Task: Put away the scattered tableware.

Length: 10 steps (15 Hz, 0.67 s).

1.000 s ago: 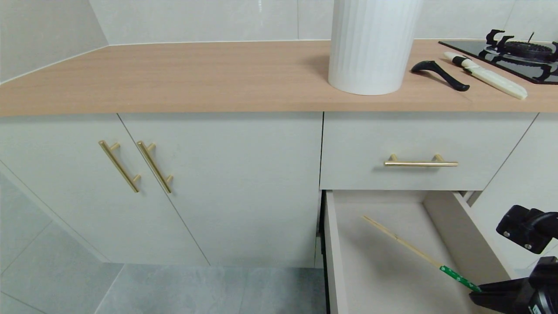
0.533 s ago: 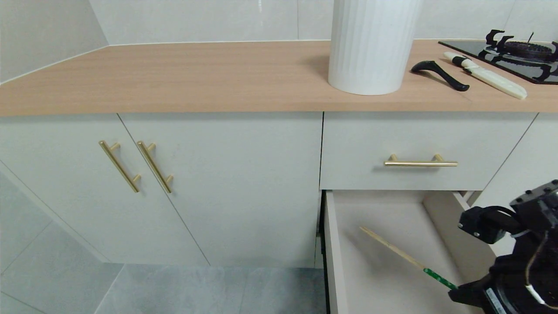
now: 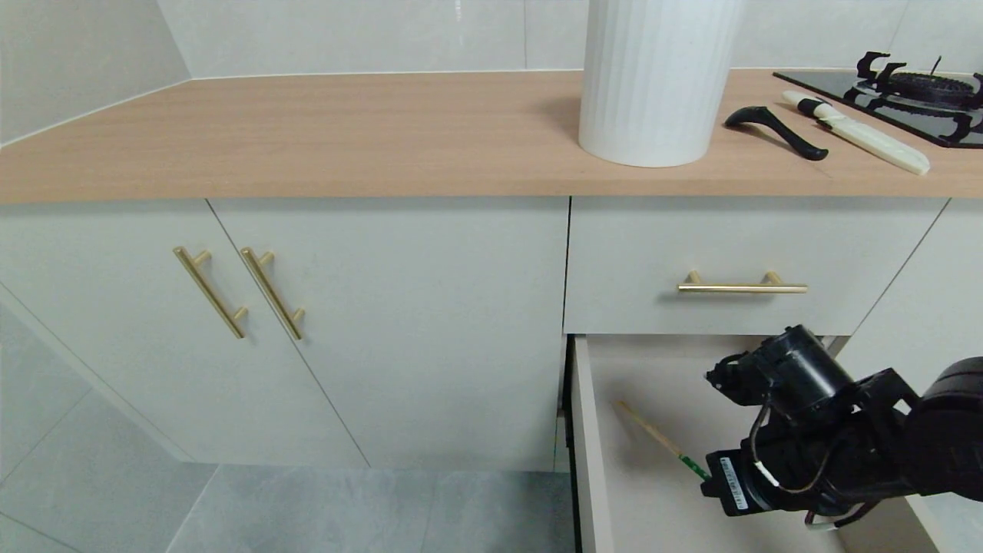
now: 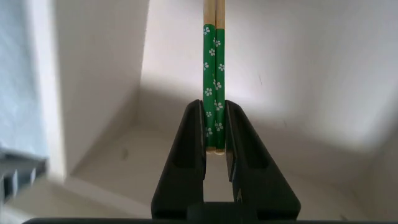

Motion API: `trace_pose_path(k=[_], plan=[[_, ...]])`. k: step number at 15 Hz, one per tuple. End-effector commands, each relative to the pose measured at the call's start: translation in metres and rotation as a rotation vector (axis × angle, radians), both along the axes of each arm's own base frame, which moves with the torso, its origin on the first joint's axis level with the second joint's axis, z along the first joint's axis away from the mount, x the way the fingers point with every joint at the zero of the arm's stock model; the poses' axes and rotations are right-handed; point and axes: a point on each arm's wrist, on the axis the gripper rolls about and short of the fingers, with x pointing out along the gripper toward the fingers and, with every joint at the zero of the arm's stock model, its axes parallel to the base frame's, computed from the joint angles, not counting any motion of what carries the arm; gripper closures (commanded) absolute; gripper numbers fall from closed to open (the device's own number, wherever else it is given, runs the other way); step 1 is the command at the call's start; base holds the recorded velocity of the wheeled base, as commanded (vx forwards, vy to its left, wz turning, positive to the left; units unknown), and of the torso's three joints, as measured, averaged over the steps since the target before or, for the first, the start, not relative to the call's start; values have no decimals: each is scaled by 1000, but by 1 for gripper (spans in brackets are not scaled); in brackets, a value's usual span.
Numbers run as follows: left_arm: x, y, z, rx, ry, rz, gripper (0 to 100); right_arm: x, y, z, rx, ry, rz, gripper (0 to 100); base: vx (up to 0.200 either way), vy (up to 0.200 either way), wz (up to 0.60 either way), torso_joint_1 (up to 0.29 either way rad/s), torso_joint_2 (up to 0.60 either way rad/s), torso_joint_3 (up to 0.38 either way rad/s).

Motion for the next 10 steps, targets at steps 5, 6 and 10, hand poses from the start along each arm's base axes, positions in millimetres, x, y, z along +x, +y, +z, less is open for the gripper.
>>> trace_pose_path(k=[5, 6, 10], plan=[[0, 0, 0, 0, 1, 0, 0, 12, 19, -66, -69, 86, -15, 100, 0, 0, 0, 0, 0, 0], [0, 0, 0, 0, 1, 0, 0, 15, 21, -73, -72, 98, -21, 100, 0, 0, 0, 0, 0, 0], [0, 0, 0, 0, -1, 0, 0, 25, 35, -99, -64, 59, -61, 100, 0, 0, 0, 0, 0, 0]])
